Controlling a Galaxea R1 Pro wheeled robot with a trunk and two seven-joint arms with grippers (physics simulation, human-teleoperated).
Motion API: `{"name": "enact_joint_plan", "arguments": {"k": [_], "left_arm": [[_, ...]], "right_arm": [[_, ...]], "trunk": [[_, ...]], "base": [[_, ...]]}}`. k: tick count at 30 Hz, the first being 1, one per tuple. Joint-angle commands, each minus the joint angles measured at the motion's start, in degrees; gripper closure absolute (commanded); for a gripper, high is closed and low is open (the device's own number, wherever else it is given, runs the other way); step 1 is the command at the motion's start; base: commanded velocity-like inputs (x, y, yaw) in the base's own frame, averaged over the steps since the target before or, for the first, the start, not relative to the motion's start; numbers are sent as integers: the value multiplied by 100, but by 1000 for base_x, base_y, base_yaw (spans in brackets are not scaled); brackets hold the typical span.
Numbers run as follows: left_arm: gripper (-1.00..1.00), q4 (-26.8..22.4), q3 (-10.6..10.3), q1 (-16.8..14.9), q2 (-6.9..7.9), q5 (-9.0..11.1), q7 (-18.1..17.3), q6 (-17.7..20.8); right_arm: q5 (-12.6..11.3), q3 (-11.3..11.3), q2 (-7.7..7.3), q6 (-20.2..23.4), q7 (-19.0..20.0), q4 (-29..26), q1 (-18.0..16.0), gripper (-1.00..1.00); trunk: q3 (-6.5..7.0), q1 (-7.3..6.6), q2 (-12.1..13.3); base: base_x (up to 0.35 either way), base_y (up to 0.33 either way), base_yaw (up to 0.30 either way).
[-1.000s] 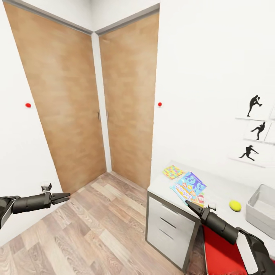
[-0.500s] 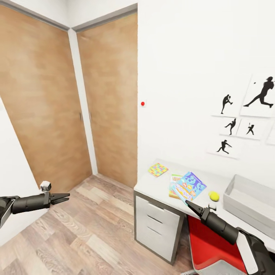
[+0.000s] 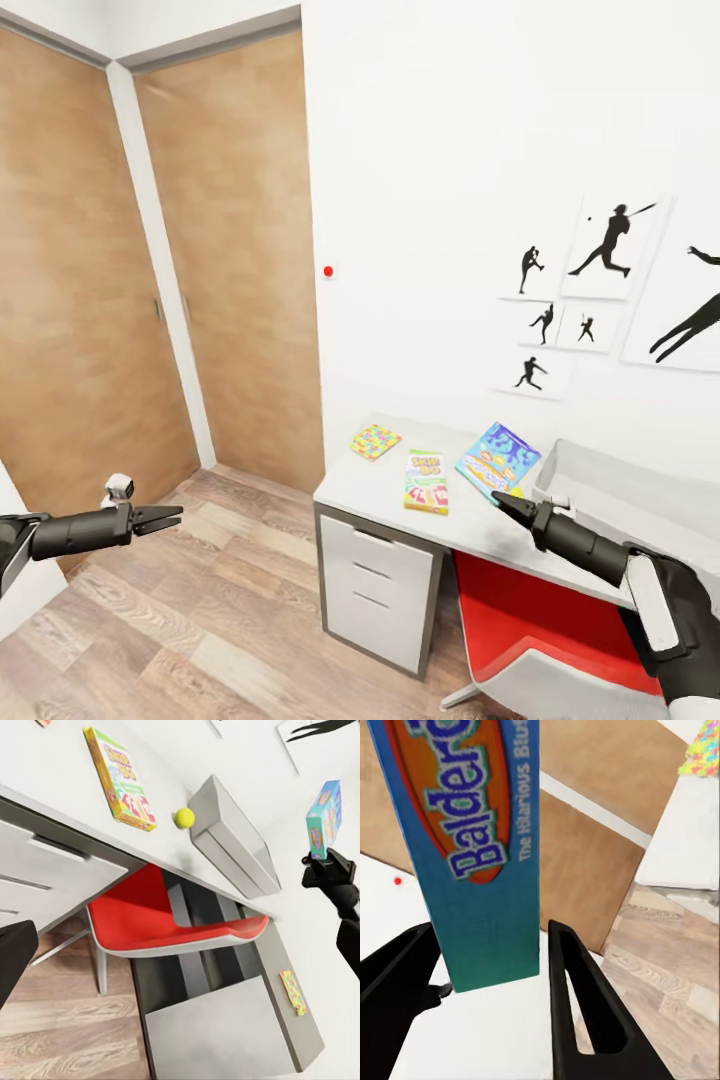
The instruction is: Put all the toys in the child's room - the three board games (two on the bed and one on the table), the two jigsaw puzzles on the table, and the tennis ball on the table - inside the toy box on the table in the child's room.
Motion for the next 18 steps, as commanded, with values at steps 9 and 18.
{"name": "enact_joint_plan", "arguments": {"k": [9,18], "left_arm": [[-100,-2,8,1,3,2,-22,66],[-100,-16,73,-12,0,48,-22,112]], "right_arm": [[-124,-120,-221,273,-524,-1,-517,100],[-116,-603,-664,264,-559,518,-551,100]], "trunk": [[-3,1,-6],[-4,1,-6]], "base": [[0,0,-278],[0,0,-276]]}}
